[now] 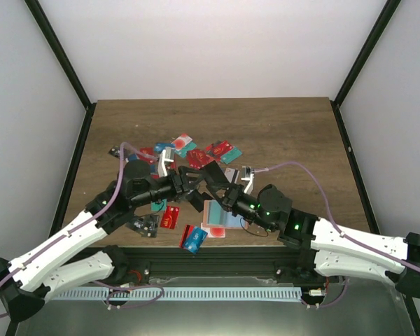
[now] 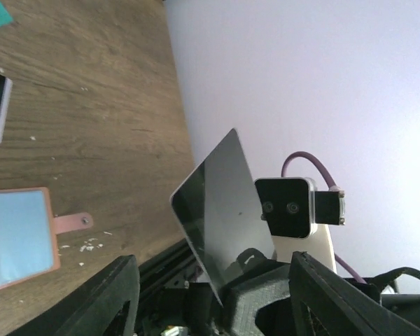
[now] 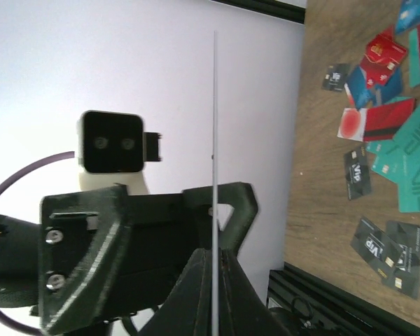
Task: Put the credit cards into the card holder
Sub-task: Insert the credit card into the card holder.
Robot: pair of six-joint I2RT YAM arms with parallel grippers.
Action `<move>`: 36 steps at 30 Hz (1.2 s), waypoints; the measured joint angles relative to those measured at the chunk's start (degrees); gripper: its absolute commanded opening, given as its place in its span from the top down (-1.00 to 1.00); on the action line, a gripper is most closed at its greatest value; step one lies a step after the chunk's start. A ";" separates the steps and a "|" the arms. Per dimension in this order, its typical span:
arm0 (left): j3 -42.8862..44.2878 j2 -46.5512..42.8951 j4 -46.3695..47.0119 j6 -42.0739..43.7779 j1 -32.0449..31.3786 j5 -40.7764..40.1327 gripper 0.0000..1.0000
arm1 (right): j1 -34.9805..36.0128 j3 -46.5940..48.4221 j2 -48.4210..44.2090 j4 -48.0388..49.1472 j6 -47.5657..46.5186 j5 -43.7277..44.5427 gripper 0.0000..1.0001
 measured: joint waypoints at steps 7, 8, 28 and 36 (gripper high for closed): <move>-2.16 2.16 6.88 -1.73 0.02 3.13 0.12 | -0.02 -0.79 0.00 4.72 -1.77 -0.11 0.99; -2.16 2.45 7.78 -1.88 0.02 3.30 0.21 | -0.02 -1.11 0.04 5.27 -1.81 -0.17 0.99; 3.37 8.26 4.90 5.11 2.32 5.70 0.92 | -4.44 4.09 -2.49 -15.87 -4.35 -3.58 -0.46; 6.49 18.53 -6.36 20.46 4.61 13.66 0.92 | -6.60 5.07 -5.20 -42.05 -4.44 -4.79 -0.44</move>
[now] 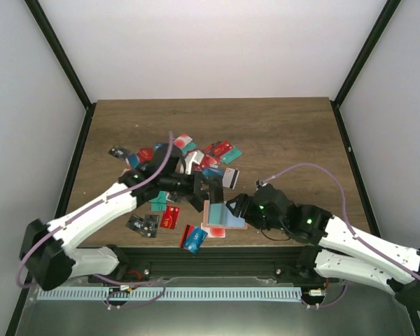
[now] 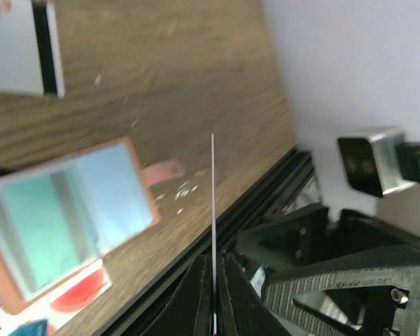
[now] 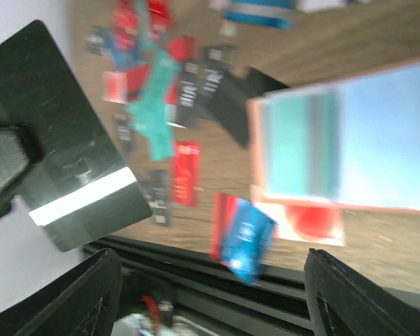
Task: Put the credit cards into the card holder
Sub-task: Insert the credit card into the card holder.
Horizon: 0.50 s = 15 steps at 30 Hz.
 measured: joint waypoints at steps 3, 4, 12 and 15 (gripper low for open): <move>0.02 5.81 -3.43 4.81 0.00 2.54 0.92 | -1.07 -0.09 3.30 -6.16 -0.37 -1.22 -0.38; 0.02 8.15 -4.68 6.51 0.00 3.08 0.92 | -1.68 -0.22 4.02 -7.32 -0.66 -1.70 -0.35; 1.07 19.15 -9.84 15.87 0.09 5.64 0.92 | -16.50 -11.41 4.85 -4.98 -5.68 -13.05 -0.07; 1.33 21.99 -8.55 16.70 0.11 6.91 0.92 | -19.78 -13.60 5.73 -3.78 -7.58 -16.85 -0.03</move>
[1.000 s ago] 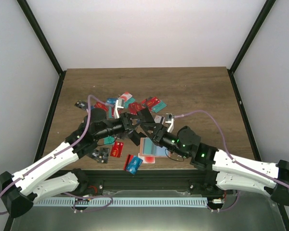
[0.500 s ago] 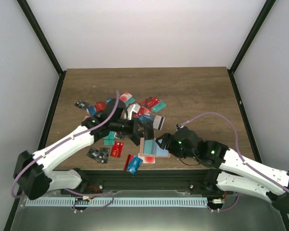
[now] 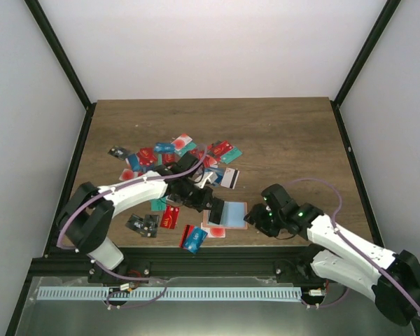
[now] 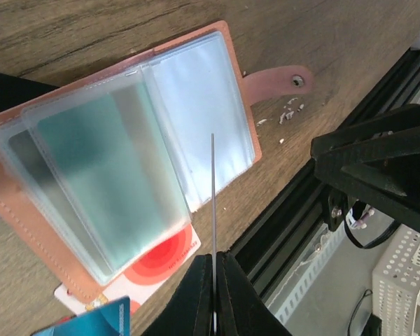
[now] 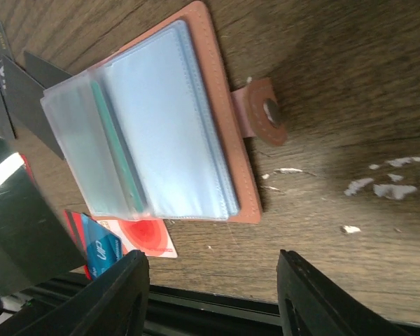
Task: Put the credit cards into the card holder
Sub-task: Insert the credit card into the card holder.
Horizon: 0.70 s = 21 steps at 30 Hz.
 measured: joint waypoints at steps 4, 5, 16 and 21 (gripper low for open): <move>0.00 4.17 2.47 -0.22 0.00 1.77 0.92 | -2.01 -0.26 2.49 3.15 -1.88 -3.56 0.00; 0.04 5.38 3.30 -0.44 0.00 2.08 0.92 | -2.14 -0.26 3.08 3.69 -2.29 -4.02 0.02; 1.18 10.54 7.76 -3.19 0.02 3.58 0.92 | -3.26 -0.13 9.77 5.44 -5.46 -3.96 0.12; 1.49 11.80 8.15 -3.80 0.09 3.54 0.92 | -4.17 -0.02 12.09 6.01 -6.36 -3.15 0.18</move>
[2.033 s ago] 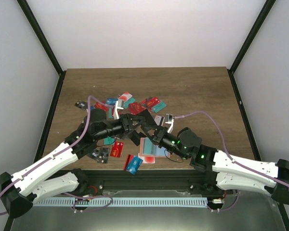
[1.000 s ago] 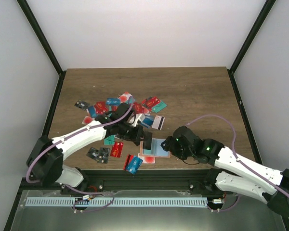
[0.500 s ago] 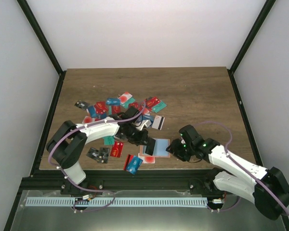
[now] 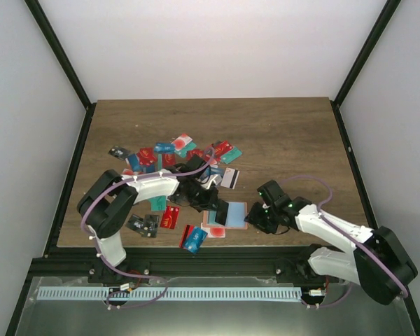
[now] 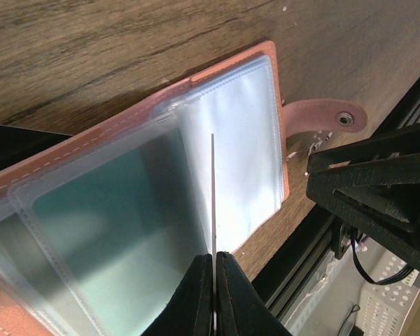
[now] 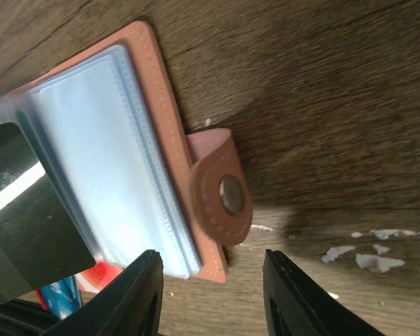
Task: Put the credit cards into the card holder
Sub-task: Insert the credit card into the card holder.
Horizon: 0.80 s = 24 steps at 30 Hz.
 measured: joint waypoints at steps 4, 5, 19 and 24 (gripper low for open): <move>0.02 0.44 -0.07 -0.79 0.07 -0.61 0.92 | -0.37 0.00 1.60 0.17 -0.61 0.39 0.22; 0.02 0.48 -0.07 -0.90 0.07 -0.81 0.92 | -0.44 0.00 1.88 0.20 -0.79 0.46 0.23; 2.67 4.17 -1.57 -1.55 0.11 0.35 0.92 | -0.57 2.27 7.63 2.45 -2.64 0.20 0.27; 3.89 5.09 -2.34 -1.16 0.13 0.55 0.92 | -0.57 3.78 9.94 2.89 -3.80 -0.04 0.29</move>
